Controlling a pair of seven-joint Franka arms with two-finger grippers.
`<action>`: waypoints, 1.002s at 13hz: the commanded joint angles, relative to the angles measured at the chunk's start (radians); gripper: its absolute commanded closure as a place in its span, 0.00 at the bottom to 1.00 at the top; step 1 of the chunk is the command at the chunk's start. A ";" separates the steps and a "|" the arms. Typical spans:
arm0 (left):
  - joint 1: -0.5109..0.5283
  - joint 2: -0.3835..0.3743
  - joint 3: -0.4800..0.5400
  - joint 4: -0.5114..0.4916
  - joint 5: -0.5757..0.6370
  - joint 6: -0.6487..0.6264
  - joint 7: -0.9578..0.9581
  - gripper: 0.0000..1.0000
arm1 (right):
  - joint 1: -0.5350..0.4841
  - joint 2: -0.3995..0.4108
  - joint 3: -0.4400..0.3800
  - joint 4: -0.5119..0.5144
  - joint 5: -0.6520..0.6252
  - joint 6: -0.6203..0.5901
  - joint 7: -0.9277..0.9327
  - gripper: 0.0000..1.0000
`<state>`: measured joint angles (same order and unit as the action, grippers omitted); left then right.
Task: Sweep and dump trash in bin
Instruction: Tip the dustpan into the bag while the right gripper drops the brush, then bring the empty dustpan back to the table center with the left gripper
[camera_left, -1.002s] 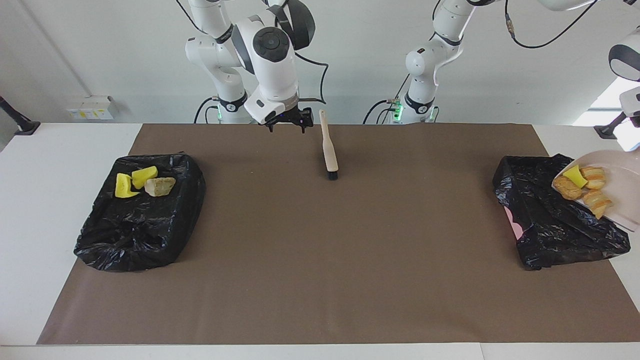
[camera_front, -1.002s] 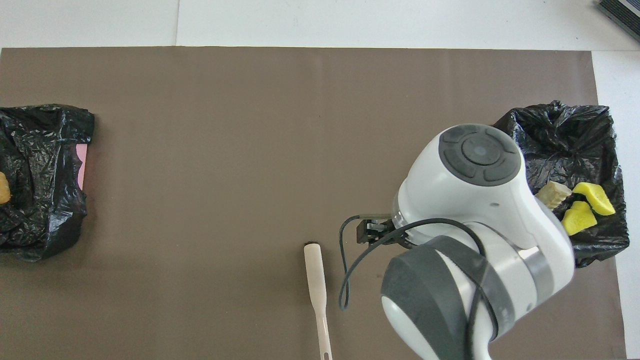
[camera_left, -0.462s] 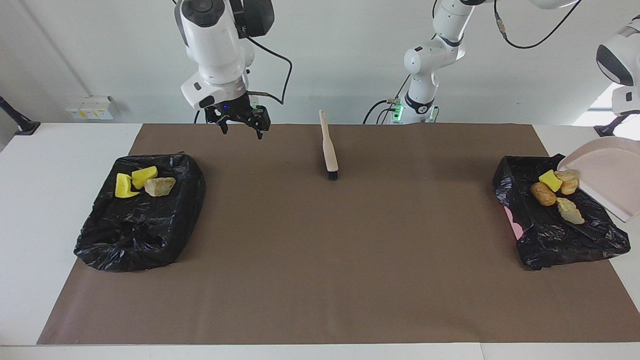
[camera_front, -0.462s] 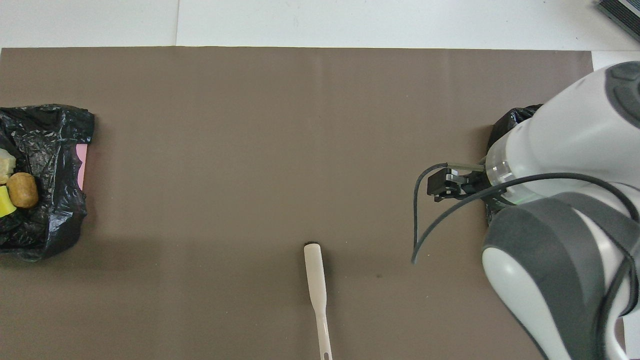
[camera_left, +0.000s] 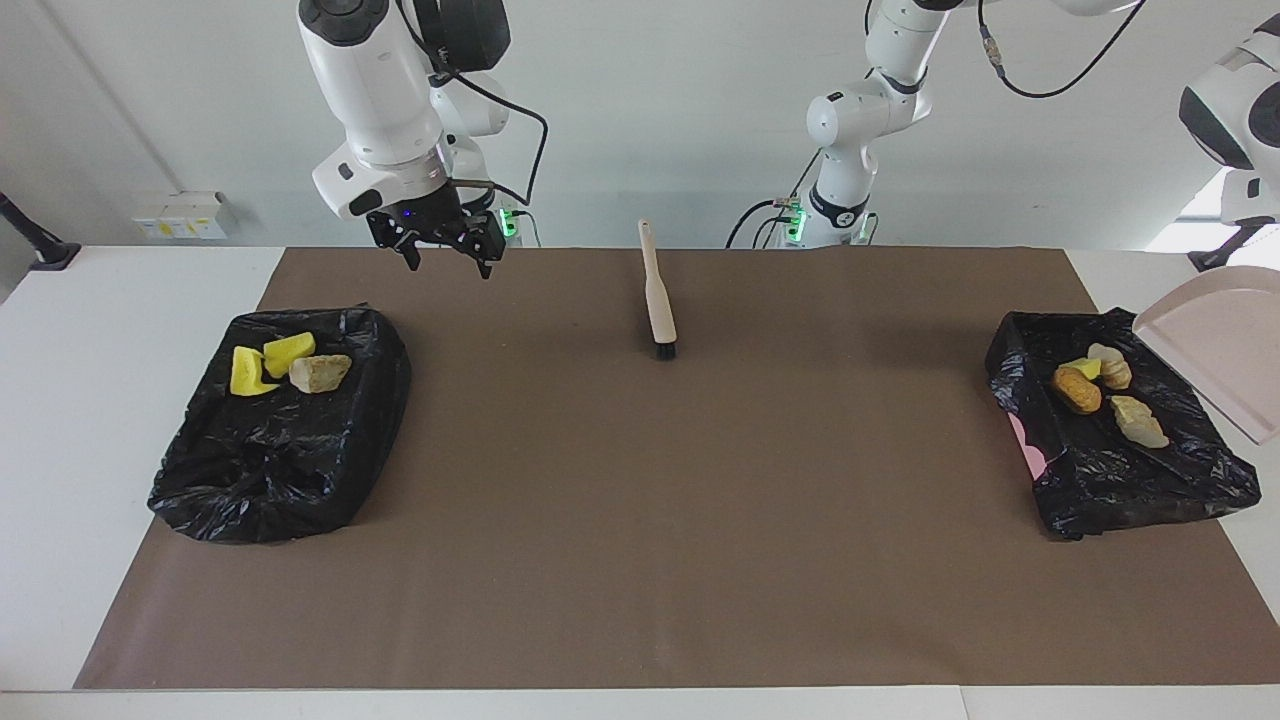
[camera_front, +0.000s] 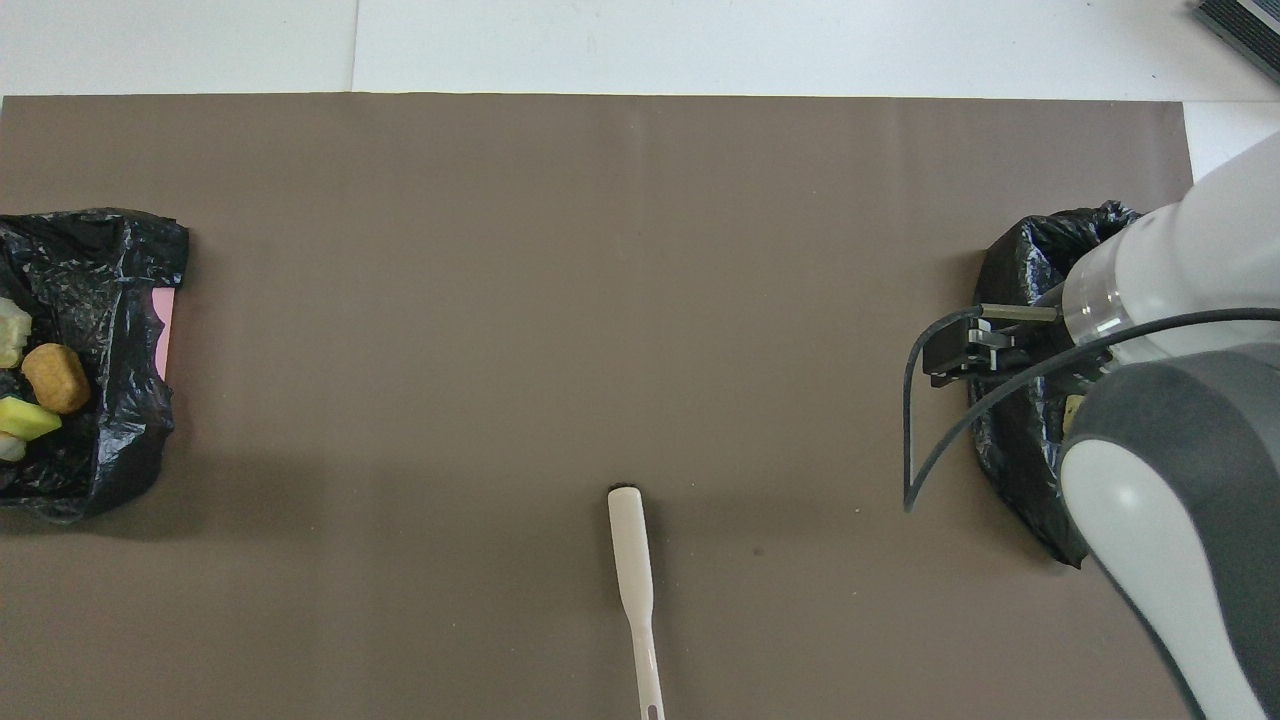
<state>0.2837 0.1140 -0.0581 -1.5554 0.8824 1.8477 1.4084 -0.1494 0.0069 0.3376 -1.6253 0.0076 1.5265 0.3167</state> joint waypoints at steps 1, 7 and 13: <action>-0.017 -0.002 0.011 0.029 -0.260 -0.013 -0.043 1.00 | -0.007 -0.001 -0.040 0.012 -0.028 -0.020 -0.103 0.00; -0.105 -0.100 -0.003 -0.101 -0.676 -0.128 -0.744 1.00 | -0.056 0.013 -0.152 0.042 -0.063 -0.002 -0.301 0.00; -0.498 -0.134 -0.002 -0.235 -0.864 -0.056 -1.503 1.00 | 0.037 0.031 -0.291 0.099 -0.058 -0.003 -0.292 0.00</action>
<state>-0.1293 0.0029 -0.0853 -1.7447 0.0634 1.7402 0.0425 -0.1676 0.0248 0.0889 -1.5594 -0.0472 1.5296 0.0330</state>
